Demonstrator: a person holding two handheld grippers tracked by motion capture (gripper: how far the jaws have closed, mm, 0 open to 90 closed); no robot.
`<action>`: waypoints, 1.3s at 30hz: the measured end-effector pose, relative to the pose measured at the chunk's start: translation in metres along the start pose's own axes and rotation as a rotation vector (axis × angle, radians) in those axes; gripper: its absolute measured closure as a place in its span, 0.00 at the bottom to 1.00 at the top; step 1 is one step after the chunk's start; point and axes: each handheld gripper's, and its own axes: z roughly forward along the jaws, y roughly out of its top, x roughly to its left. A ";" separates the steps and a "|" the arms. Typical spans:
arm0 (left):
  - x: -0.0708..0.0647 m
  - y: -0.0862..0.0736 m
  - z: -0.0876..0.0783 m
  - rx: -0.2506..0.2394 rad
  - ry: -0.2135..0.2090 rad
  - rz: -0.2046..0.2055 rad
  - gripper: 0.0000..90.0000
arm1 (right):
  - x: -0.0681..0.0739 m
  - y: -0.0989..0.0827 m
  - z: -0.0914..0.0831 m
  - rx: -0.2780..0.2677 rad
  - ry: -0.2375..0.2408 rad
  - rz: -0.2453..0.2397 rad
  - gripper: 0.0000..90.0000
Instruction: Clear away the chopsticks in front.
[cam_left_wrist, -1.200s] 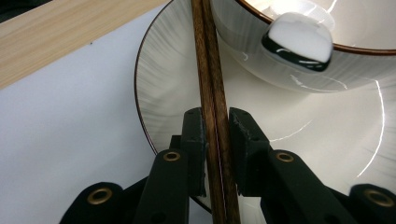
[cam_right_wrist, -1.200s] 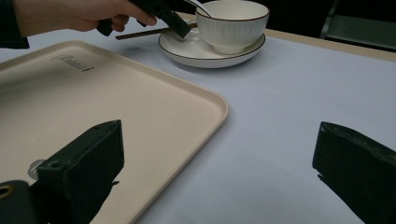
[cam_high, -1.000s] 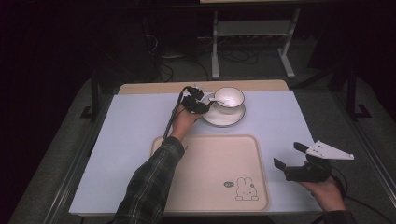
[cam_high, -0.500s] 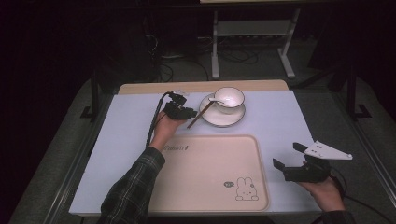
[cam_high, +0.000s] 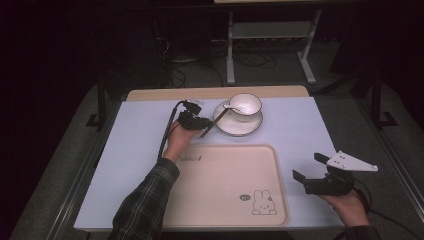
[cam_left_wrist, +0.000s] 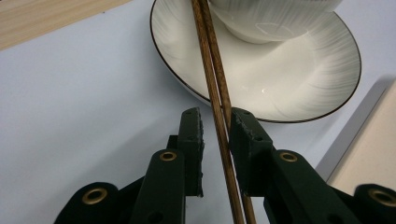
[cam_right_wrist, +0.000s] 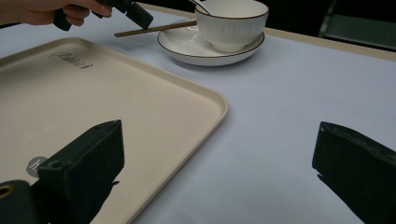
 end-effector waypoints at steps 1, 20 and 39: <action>0.001 0.000 0.000 0.000 0.000 -0.002 0.82 | 0.000 0.000 0.000 0.000 0.000 0.000 0.02; 0.002 -0.006 0.018 0.025 0.003 -0.036 0.92 | -0.001 0.000 -0.001 -0.002 0.001 0.002 0.02; 0.008 -0.005 -0.013 0.008 0.023 -0.067 0.94 | -0.001 0.000 -0.001 -0.005 -0.001 0.002 0.02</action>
